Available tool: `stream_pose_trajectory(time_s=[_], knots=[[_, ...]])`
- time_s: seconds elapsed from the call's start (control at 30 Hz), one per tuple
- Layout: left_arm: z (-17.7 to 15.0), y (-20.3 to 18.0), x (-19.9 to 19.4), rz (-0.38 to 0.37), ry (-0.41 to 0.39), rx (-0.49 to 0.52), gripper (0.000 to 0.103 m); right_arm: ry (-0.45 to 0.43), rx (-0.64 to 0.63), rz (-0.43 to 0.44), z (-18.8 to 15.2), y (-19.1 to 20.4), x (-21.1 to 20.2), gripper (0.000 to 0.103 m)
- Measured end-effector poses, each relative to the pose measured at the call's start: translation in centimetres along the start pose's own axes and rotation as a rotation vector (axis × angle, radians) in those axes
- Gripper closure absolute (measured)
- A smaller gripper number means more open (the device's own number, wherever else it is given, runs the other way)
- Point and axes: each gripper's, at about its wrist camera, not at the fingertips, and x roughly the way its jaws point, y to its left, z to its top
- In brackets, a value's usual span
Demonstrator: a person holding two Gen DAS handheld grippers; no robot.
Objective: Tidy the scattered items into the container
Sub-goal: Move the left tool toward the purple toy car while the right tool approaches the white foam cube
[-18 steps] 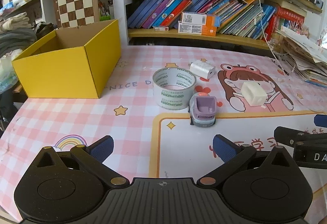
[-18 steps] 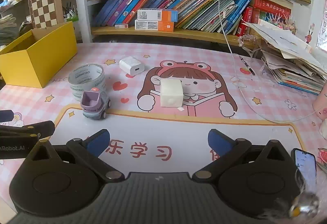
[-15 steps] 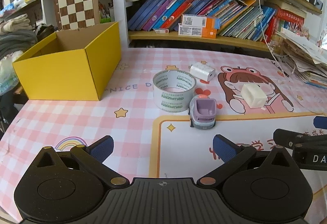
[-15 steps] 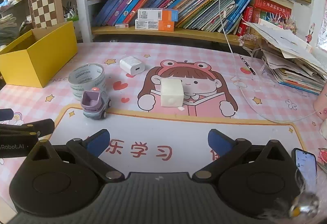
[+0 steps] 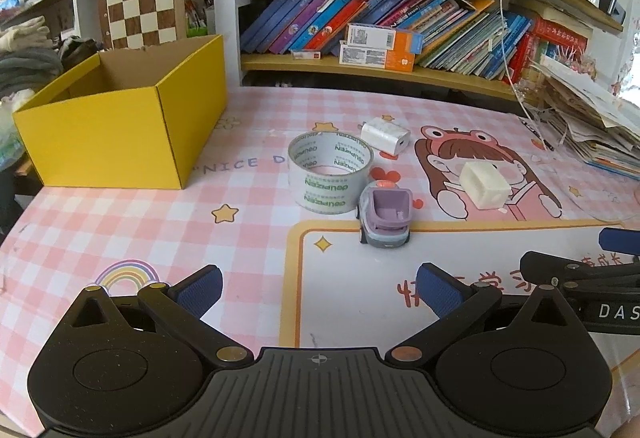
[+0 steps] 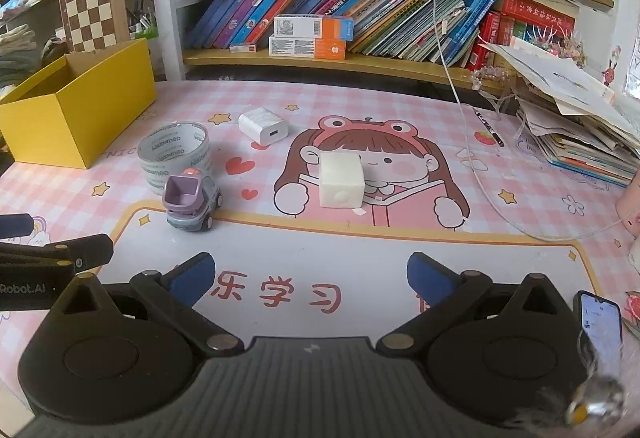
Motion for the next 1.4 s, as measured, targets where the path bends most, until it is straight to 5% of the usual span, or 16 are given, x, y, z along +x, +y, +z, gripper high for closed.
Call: stream_pose_trajectory(time_s=[1.1,1.4], knots=[[0.0,-0.1,0.7,-0.038,0.024,0.005,0.000,0.016,-0.025,-0.045,0.5,0.1,0.7,0.000],[0.3,0.6,1.3,-0.073,0.042,-0.045,0.000,0.062,0.022,0.019,0.7,-0.5,1.7,0.000]])
